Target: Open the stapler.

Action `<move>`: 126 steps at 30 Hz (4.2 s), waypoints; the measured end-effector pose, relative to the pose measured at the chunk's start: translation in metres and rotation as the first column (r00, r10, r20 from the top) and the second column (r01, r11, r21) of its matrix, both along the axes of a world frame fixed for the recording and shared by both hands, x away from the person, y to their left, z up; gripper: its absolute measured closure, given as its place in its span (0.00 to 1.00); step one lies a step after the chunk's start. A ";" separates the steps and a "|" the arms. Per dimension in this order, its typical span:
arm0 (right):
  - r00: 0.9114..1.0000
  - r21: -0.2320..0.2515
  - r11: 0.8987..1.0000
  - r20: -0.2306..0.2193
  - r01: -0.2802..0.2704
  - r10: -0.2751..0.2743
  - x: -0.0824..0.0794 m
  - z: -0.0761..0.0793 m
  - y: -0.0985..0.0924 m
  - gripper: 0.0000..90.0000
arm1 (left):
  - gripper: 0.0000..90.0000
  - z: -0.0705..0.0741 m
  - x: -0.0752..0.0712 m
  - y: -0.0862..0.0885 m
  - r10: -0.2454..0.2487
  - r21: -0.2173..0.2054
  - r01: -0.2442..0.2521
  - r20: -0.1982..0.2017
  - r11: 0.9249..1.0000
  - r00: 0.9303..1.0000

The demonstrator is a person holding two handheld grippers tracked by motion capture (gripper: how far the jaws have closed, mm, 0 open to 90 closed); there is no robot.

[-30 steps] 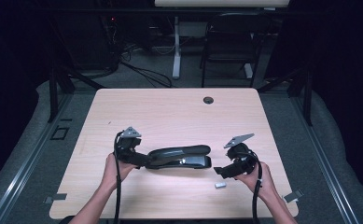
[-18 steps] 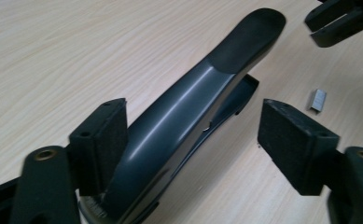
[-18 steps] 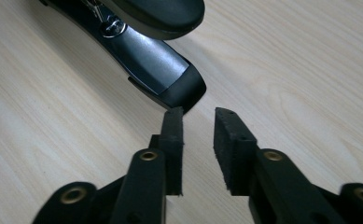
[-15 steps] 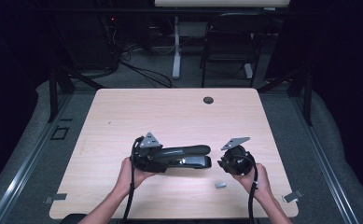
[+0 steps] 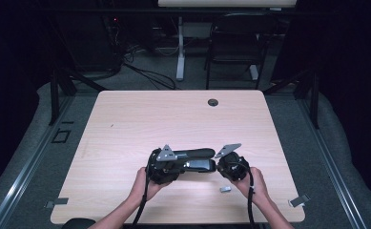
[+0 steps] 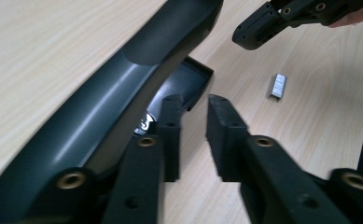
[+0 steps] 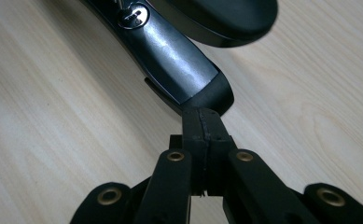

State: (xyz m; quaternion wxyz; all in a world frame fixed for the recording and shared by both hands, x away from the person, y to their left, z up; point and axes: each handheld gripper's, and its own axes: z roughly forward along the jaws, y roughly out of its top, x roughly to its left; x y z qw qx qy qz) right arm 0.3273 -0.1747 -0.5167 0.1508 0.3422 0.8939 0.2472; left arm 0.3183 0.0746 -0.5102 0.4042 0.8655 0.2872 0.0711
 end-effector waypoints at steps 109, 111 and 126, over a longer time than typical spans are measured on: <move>0.996 0.121 0.992 0.078 0.027 -0.037 0.012 -0.043 0.020 1.00 | 1.00 -0.050 0.010 -0.054 0.250 -0.120 -0.232 0.158 0.965 0.955; 0.996 0.120 0.992 0.080 0.027 -0.037 0.011 -0.043 0.020 1.00 | 1.00 -0.049 0.010 -0.054 0.249 -0.118 -0.232 0.155 0.966 0.956; 0.996 0.134 0.991 0.077 0.023 -0.034 0.012 -0.043 0.019 1.00 | 1.00 -0.041 0.007 -0.055 0.248 -0.137 -0.223 0.212 0.965 0.945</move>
